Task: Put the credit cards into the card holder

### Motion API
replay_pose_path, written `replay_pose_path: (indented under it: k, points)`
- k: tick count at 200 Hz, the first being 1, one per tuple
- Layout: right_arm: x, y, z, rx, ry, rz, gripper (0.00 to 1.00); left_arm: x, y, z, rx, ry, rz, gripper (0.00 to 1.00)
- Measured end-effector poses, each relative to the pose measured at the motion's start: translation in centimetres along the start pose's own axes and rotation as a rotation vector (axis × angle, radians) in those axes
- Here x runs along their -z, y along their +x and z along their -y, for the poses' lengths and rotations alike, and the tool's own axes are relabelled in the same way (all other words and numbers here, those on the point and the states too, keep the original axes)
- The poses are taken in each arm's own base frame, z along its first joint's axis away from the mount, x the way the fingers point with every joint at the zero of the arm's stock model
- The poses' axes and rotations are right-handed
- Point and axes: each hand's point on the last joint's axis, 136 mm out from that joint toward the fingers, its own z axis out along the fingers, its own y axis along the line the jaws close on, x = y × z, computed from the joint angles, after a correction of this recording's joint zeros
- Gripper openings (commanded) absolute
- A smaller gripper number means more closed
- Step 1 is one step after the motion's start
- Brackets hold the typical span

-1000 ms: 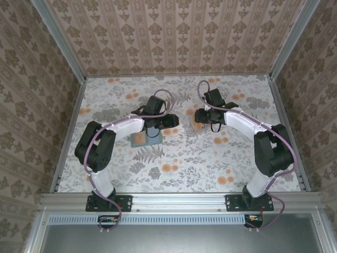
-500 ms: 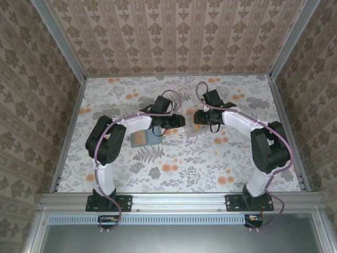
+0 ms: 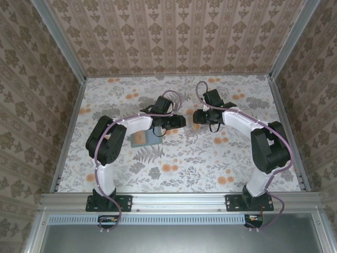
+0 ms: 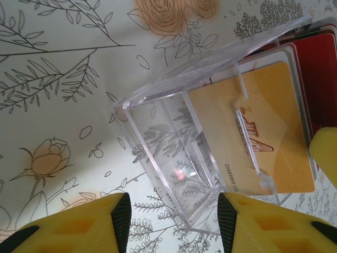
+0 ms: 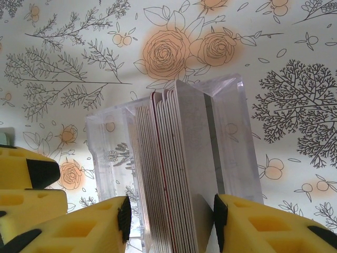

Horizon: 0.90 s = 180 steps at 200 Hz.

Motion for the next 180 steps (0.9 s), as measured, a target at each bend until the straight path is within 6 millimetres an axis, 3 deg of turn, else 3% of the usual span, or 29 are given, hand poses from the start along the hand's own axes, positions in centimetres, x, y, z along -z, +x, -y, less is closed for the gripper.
replay_pose_path:
  k: [94, 180]
  points:
    - [1.4, -0.8, -0.6, 0.005, -0.023, 0.036, 0.45, 0.0, 0.1, 0.2, 0.001, 0.002, -0.001, 0.49]
    - [1.6, -0.8, -0.5, 0.020, -0.014, 0.040, 0.20, 0.0, -0.2, 0.4, -0.001, 0.006, 0.005, 0.49]
